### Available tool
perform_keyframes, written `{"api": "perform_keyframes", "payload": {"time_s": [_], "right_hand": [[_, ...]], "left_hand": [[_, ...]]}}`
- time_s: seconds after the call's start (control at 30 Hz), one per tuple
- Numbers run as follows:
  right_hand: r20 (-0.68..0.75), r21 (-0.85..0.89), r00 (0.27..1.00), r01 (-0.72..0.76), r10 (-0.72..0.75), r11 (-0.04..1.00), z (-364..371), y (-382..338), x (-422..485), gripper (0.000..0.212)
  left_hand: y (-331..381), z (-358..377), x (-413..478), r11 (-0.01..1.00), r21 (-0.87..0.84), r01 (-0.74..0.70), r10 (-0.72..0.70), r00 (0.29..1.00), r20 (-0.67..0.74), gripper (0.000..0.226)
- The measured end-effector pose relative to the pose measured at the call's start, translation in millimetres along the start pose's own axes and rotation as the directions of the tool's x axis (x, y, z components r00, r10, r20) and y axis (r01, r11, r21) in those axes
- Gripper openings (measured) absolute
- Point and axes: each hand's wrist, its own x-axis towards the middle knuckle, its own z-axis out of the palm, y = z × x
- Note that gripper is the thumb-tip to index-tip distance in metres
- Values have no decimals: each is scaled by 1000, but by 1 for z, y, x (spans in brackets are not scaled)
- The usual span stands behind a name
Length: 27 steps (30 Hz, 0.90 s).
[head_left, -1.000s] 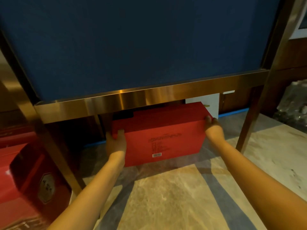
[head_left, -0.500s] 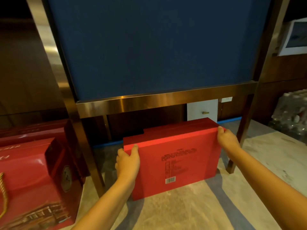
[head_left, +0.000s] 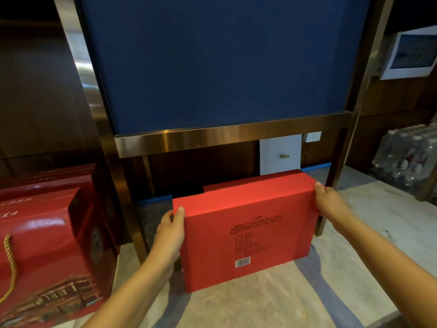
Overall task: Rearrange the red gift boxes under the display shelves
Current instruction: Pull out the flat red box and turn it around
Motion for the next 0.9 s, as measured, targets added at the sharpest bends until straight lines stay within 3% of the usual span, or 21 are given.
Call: {"api": "perform_keyframes", "payload": {"time_s": [0.2, 0.33, 0.4, 0.6, 0.7, 0.73, 0.83, 0.9], "right_hand": [[54, 145, 998, -27, 20, 989, 5, -3, -40, 58], [235, 170, 971, -1, -40, 985, 21, -16, -85, 60], [305, 171, 950, 8, -61, 985, 24, -30, -95, 62], [411, 26, 912, -21, 8, 999, 15, -63, -92, 67], [440, -96, 898, 76, -26, 992, 15, -65, -100, 75], [434, -149, 899, 142, -64, 979, 16, -61, -105, 86], [473, -314, 873, 294, -119, 903, 13, -50, -125, 144], [513, -421, 856, 318, -66, 849, 2, -52, -132, 149]], "left_hand": [[28, -13, 25, 991, -124, 46, -31, 992, 123, 61], [17, -17, 5, 996, -93, -8, 16, 996, 83, 30], [10, -18, -13, 998, -9, -59, 59, 996, 70, 26], [26, -24, -49, 940, 223, -260, 165, 914, 370, 50], [33, -18, -57, 896, 286, -341, 163, 849, 503, 44], [34, -15, -60, 889, 286, -357, 159, 827, 539, 34], [33, -8, -61, 922, 192, -337, 147, 762, 630, 7], [29, -2, -62, 943, 178, -282, 91, 730, 677, 3]]}}
